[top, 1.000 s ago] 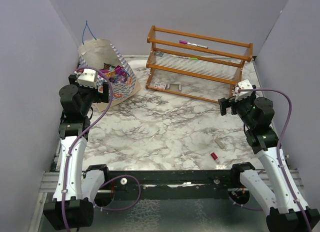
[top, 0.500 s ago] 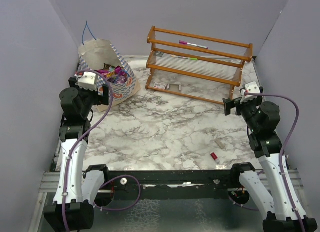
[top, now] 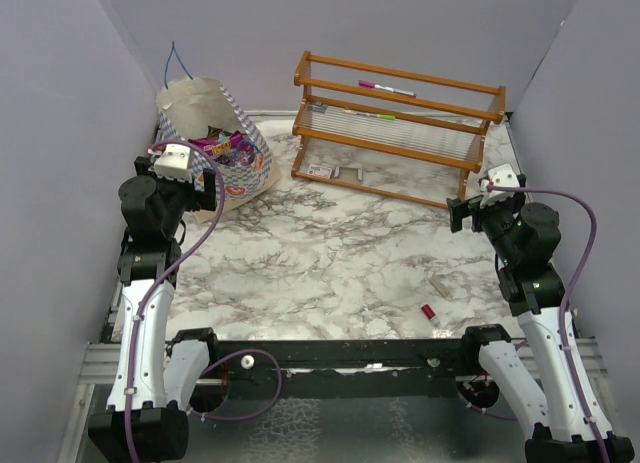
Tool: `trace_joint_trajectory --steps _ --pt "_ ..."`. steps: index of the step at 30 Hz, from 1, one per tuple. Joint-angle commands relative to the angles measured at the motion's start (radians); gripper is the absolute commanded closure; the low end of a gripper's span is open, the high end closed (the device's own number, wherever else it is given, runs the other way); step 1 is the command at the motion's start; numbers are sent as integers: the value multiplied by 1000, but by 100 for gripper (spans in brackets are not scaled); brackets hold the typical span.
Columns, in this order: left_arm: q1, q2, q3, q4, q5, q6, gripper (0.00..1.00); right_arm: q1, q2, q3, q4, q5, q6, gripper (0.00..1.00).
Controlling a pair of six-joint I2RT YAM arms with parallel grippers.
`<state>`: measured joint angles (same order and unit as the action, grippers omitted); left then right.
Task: Place the snacks into the paper bag
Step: Reset both arms
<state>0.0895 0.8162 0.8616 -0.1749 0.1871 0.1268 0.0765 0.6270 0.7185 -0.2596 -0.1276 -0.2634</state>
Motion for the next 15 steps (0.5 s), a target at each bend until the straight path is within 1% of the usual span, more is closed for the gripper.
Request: trace_joint_trajectory --steps 1,15 --pt "-5 -16 22 -10 -29 5 1 -6 -10 13 -10 -8 -18 1" --pt "-5 -16 17 -12 -32 7 1 -7 -12 8 -18 -24 -32 1"
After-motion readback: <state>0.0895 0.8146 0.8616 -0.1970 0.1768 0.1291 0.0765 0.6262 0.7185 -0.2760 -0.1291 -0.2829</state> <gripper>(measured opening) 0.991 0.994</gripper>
